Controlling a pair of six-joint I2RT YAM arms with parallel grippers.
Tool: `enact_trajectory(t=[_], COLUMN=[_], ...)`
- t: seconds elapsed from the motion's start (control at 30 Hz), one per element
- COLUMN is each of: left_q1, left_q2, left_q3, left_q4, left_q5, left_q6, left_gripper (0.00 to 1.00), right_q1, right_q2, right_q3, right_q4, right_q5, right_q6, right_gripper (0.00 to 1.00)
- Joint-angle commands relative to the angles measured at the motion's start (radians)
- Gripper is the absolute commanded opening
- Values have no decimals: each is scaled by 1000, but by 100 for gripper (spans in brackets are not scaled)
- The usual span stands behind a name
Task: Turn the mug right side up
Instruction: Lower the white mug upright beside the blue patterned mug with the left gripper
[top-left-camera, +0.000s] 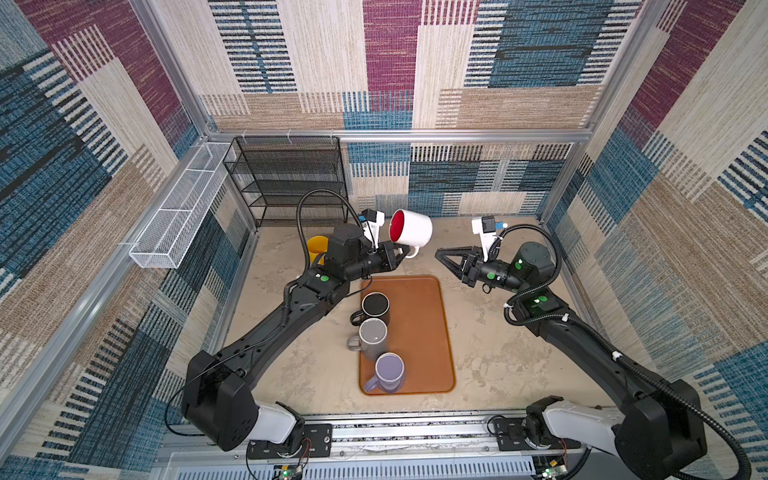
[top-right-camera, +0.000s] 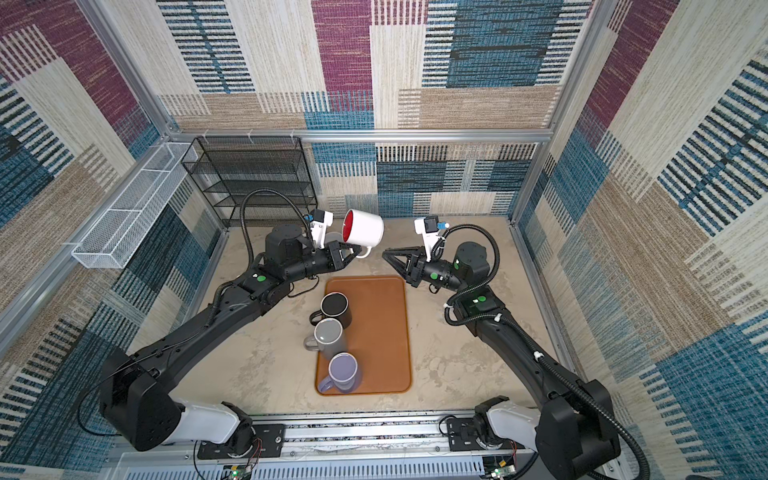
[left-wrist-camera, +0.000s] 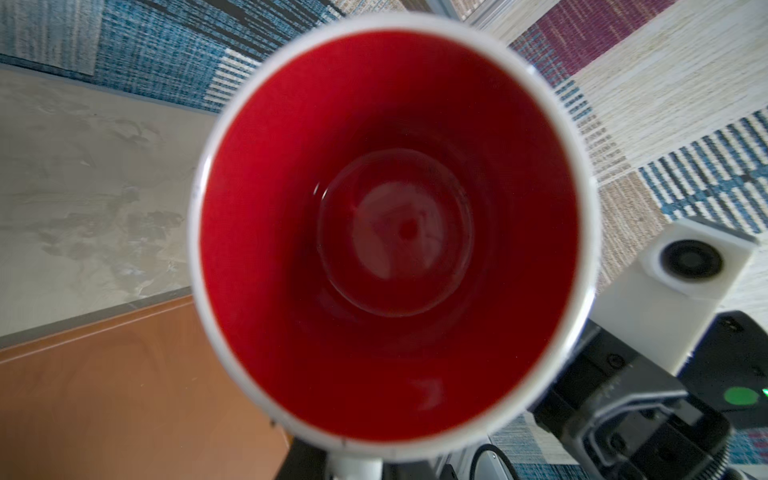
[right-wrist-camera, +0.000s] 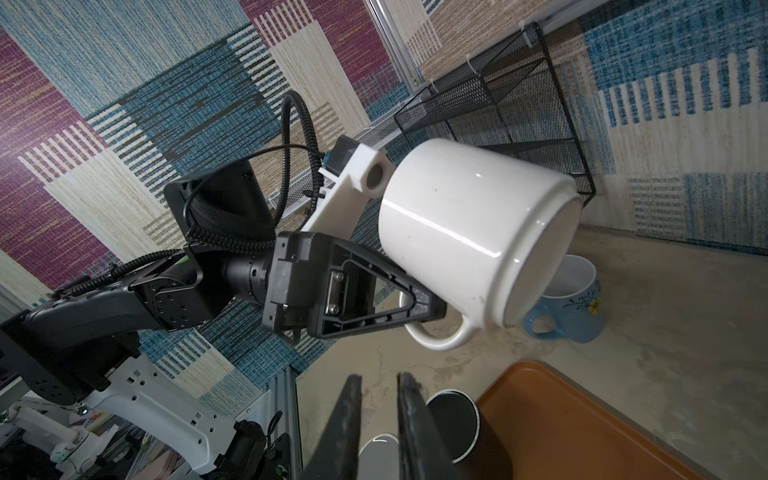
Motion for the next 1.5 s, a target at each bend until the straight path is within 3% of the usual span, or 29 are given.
enact_trajectory(t=[0.0, 0.7, 1.47], left_q1=[-8, -82, -105], left_q2=[15, 364, 814], left_q3=[44, 433, 879], left_q4=[-62, -511, -778], left_q5=[-99, -481, -713], left_q6=[64, 140, 182], left_gripper=[0, 0, 0], right_q1=[-5, -24, -26], right_q2=[-20, -133, -192], right_q3=[-6, -66, -119], right_q4=[-20, -112, -145], right_q5=[32, 129, 165], right_q6=[-24, -51, -54], right_gripper=[19, 17, 16])
